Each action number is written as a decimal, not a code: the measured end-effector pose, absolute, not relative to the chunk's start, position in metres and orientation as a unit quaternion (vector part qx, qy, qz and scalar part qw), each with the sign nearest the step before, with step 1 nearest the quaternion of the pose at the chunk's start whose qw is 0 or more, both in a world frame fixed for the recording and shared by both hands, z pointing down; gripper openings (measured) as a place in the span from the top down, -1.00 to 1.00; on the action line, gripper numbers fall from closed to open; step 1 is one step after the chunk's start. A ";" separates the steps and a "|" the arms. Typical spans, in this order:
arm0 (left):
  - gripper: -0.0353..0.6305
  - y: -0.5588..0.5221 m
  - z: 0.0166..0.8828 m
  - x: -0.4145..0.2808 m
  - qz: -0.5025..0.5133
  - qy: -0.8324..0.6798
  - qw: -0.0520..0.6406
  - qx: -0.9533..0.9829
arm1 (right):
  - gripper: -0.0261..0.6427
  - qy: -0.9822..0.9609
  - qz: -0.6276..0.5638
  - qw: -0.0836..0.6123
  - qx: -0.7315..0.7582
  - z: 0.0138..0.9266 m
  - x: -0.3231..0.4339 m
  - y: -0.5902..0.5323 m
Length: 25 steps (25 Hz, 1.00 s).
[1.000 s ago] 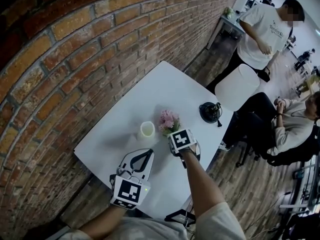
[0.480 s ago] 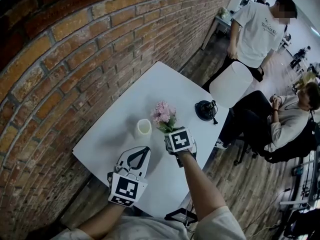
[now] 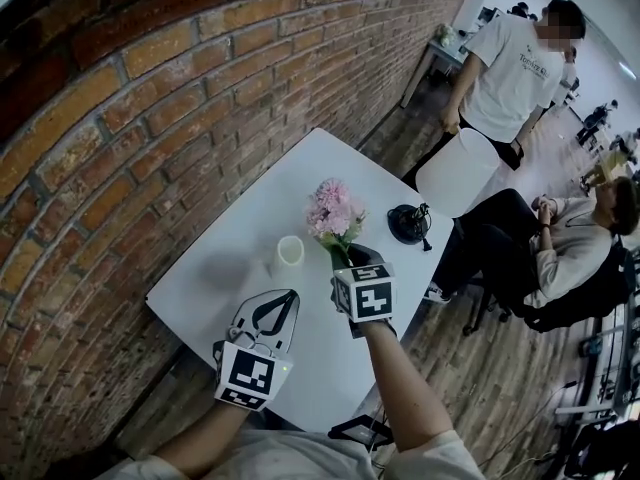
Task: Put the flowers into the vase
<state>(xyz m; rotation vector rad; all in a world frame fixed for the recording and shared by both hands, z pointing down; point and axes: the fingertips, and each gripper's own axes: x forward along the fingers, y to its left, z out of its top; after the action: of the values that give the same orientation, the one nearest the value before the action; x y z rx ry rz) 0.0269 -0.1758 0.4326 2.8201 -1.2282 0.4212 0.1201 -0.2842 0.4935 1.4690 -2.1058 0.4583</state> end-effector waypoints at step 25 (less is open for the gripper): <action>0.87 -0.165 0.415 -0.001 0.098 -0.394 0.009 0.914 | 0.76 -0.791 0.097 0.152 0.585 0.405 0.086 -0.264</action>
<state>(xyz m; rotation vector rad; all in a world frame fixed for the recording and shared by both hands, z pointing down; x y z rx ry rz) -0.0009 -0.1649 0.4149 2.8545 -1.2307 0.3049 0.0855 -0.2644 0.4053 1.6785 -2.2709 0.2771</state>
